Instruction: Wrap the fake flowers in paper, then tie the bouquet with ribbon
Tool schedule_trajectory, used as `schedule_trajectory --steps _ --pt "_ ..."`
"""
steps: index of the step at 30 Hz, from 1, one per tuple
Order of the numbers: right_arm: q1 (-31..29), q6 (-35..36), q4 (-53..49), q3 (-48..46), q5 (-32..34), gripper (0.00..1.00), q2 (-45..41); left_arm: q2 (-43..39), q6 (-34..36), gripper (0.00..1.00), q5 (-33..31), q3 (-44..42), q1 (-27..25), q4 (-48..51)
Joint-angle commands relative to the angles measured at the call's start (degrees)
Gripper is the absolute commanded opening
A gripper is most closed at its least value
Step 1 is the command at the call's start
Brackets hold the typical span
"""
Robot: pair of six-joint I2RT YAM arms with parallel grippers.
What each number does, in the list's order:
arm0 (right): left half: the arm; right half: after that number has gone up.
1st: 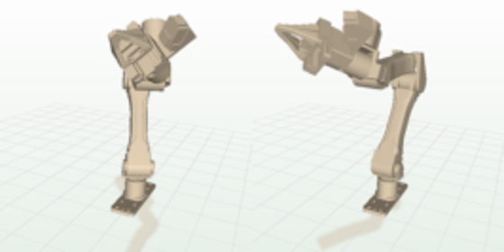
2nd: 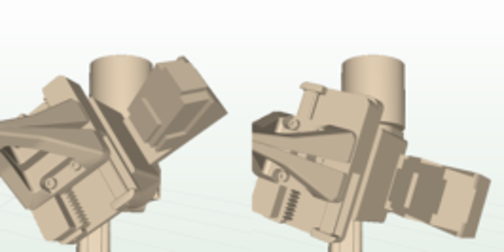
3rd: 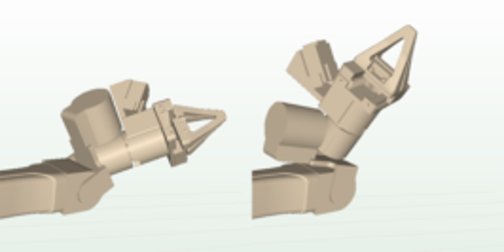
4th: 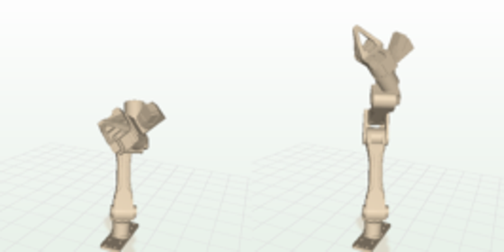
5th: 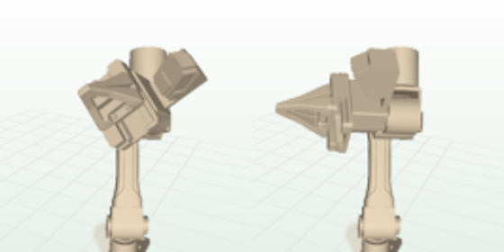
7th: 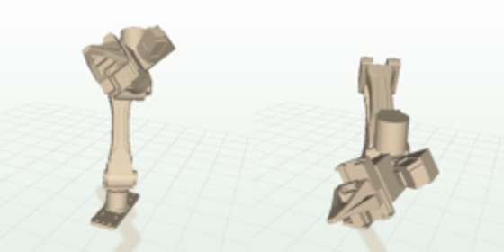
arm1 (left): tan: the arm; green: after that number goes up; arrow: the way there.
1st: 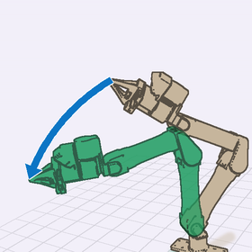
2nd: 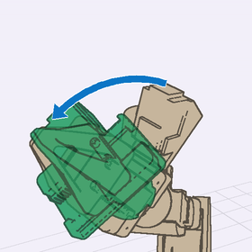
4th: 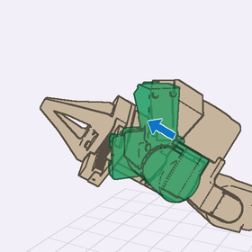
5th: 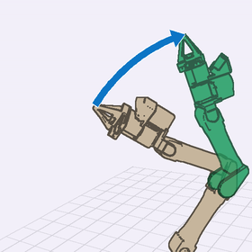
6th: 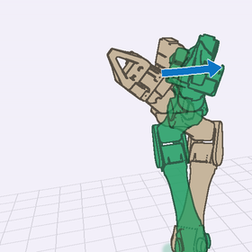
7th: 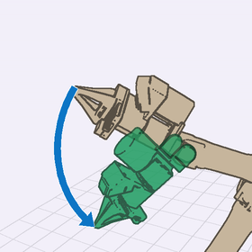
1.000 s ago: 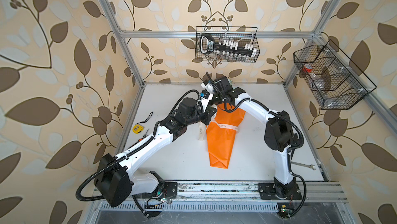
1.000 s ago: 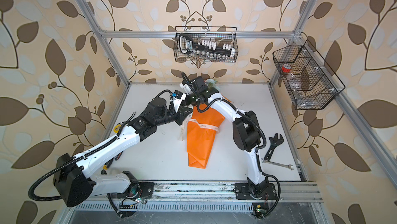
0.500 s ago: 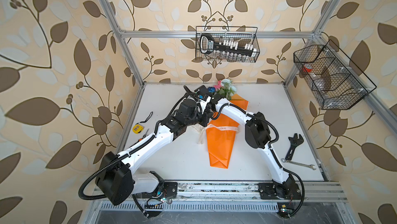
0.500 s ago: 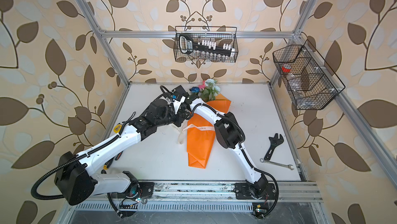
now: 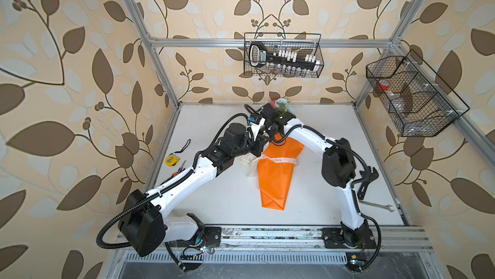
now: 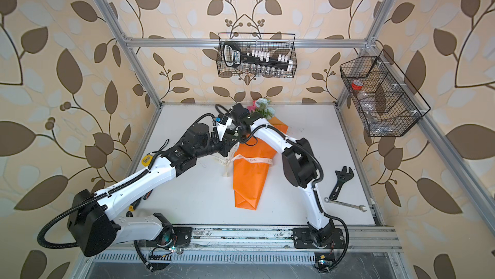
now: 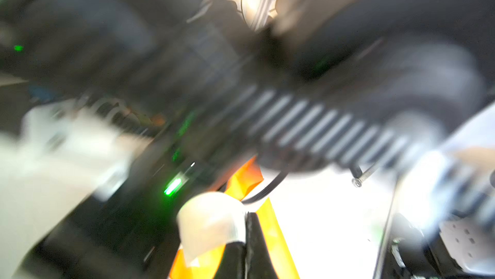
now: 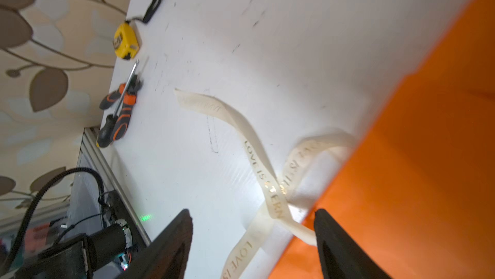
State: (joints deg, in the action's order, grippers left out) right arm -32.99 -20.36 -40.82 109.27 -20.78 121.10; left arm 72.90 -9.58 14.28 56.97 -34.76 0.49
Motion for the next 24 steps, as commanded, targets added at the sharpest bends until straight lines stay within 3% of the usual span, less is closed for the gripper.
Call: schedule_trajectory --steps 1,5,8,11,13,16,19,24 --pt "7.0 -4.2 5.3 -7.0 7.3 0.72 -10.1 -1.6 -2.8 0.0 -4.5 4.9 1.8 -2.7" --pt "13.1 -10.5 14.8 -22.7 13.1 0.69 -22.5 1.9 -7.8 0.0 -3.9 10.5 7.6 0.8" --pt "12.8 -12.4 21.6 -33.2 18.9 0.65 -32.6 6.4 -11.3 0.0 -2.5 16.3 11.9 4.3" --pt "6.1 -12.0 25.4 -41.0 28.5 0.63 -40.7 13.4 -14.1 0.0 -1.8 24.2 15.6 11.1" --pt "-1.5 -10.0 27.5 -44.2 34.7 0.62 -43.0 17.4 -15.3 0.0 -0.2 28.6 17.8 14.2" --pt "-13.3 -2.9 32.3 -46.2 39.5 0.59 -41.3 22.5 -16.4 0.0 2.6 33.4 20.2 17.7" --pt "-22.1 6.8 34.1 -42.8 41.6 0.57 -34.0 27.1 -17.0 0.0 6.1 37.4 22.2 20.8" --pt "-27.5 19.2 31.1 -29.5 39.3 0.52 -17.5 31.4 -17.2 0.0 11.8 39.8 23.9 21.6"
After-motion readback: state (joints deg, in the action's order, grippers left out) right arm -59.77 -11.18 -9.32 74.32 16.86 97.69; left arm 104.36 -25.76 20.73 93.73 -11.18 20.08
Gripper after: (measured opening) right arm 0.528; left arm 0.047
